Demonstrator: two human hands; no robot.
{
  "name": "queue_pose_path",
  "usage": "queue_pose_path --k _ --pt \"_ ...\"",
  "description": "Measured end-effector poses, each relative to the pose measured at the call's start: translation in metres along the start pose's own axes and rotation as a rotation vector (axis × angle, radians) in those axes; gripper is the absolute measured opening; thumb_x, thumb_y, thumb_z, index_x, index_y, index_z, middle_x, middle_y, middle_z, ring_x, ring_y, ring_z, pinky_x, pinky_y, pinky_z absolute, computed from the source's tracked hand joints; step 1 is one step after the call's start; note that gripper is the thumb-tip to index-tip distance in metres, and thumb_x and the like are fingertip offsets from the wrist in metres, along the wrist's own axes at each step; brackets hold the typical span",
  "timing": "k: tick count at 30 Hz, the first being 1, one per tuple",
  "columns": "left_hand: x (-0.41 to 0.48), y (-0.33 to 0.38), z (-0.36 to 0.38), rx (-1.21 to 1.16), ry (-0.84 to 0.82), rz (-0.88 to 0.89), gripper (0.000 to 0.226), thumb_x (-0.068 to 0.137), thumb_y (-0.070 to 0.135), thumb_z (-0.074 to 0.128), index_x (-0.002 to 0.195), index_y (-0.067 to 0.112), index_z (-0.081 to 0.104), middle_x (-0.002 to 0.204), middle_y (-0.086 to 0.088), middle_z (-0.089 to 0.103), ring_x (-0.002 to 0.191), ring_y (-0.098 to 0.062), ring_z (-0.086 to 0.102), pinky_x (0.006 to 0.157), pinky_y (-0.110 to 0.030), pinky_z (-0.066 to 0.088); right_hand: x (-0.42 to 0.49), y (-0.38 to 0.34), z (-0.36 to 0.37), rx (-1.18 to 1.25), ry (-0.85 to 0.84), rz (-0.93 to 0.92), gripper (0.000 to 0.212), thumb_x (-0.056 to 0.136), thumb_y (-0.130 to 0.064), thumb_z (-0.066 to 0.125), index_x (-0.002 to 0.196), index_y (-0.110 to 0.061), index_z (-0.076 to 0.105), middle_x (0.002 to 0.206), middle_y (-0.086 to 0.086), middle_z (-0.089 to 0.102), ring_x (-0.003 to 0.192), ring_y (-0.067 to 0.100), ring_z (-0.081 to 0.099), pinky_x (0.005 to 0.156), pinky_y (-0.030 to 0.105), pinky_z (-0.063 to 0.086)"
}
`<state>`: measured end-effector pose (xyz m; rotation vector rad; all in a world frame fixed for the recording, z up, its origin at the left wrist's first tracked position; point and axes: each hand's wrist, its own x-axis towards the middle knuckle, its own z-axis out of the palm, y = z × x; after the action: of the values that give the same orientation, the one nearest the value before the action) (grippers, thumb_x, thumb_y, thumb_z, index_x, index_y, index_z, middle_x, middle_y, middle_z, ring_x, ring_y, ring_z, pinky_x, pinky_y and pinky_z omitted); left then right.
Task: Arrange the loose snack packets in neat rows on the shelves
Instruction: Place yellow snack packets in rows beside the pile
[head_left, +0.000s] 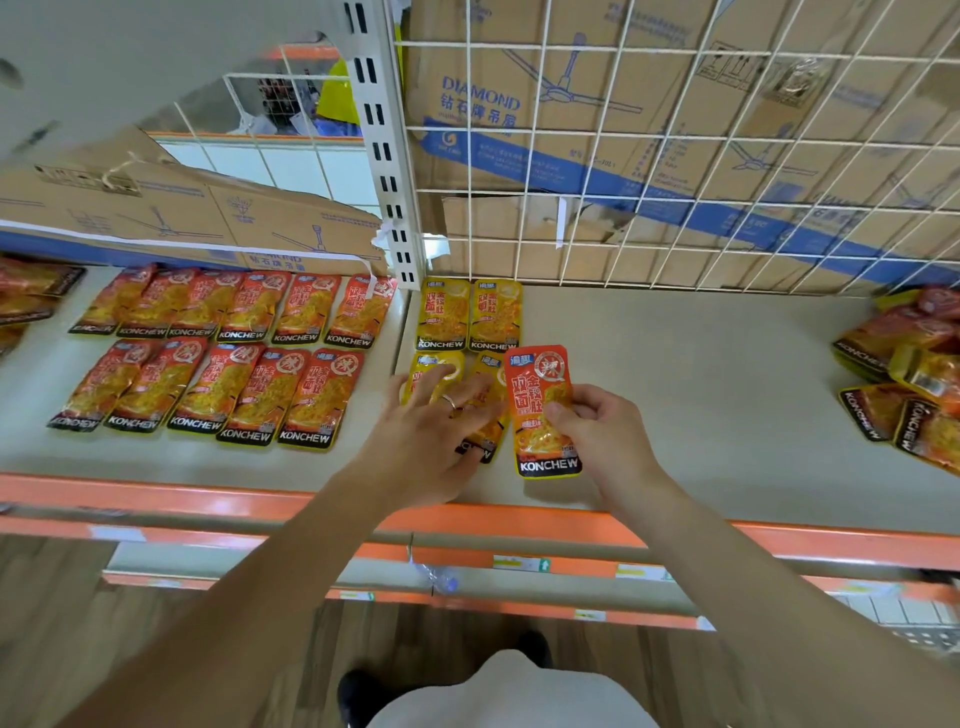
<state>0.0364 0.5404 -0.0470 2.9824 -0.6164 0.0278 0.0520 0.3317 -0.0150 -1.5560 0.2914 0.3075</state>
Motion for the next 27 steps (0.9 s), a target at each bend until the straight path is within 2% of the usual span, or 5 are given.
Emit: queue_pose_path --k 8,15,19,23,27 --pt "0.003 0.016 0.013 -0.029 0.035 -0.126 0.048 0.091 0.061 0.031 0.134 0.044 0.044 0.149 0.011 0.043 0.133 -0.027 0.039 0.099 -0.062 0.035 -0.003 0.001 -0.003 0.008 -0.007 -0.001 0.018 0.091 0.000 0.064 0.090 -0.019 0.066 0.081 -0.001 0.074 0.068 0.012 0.071 0.067 0.025 0.058" --pt "0.004 0.021 0.016 -0.031 0.047 -0.174 0.057 0.091 0.061 0.027 0.132 0.036 0.058 0.149 0.011 0.045 0.135 -0.025 0.035 0.101 -0.065 0.034 -0.006 -0.001 0.001 -0.017 -0.037 -0.038 0.020 0.091 0.002 0.063 0.089 -0.018 0.066 0.080 0.001 0.073 0.067 0.013 0.069 0.070 0.028 0.057" --pt "-0.005 0.022 0.011 -0.107 0.147 -0.211 0.051 0.095 0.056 0.033 0.135 0.034 0.056 0.151 0.011 0.044 0.137 -0.026 0.039 0.100 -0.062 0.038 -0.010 0.000 0.003 0.003 -0.059 -0.041 0.019 0.091 0.001 0.063 0.088 -0.018 0.066 0.076 -0.002 0.073 0.065 0.011 0.070 0.067 0.026 0.057" --pt "-0.025 0.009 -0.005 -0.126 0.253 -0.336 0.055 0.095 0.054 0.033 0.142 0.031 0.050 0.155 0.010 0.040 0.139 -0.024 0.035 0.104 -0.056 0.031 -0.014 0.003 0.012 0.034 -0.099 -0.026 0.015 0.091 0.000 0.063 0.090 -0.015 0.067 0.073 -0.004 0.075 0.067 0.012 0.070 0.073 0.033 0.057" --pt "-0.056 -0.015 -0.021 -0.124 0.294 -0.436 0.059 0.094 0.051 0.033 0.147 0.028 0.045 0.156 0.007 0.038 0.142 -0.025 0.032 0.109 -0.057 0.027 -0.024 0.000 0.037 0.088 -0.154 -0.026 0.016 0.091 0.003 0.061 0.089 -0.012 0.066 0.069 -0.006 0.073 0.062 0.007 0.069 0.061 0.021 0.055"
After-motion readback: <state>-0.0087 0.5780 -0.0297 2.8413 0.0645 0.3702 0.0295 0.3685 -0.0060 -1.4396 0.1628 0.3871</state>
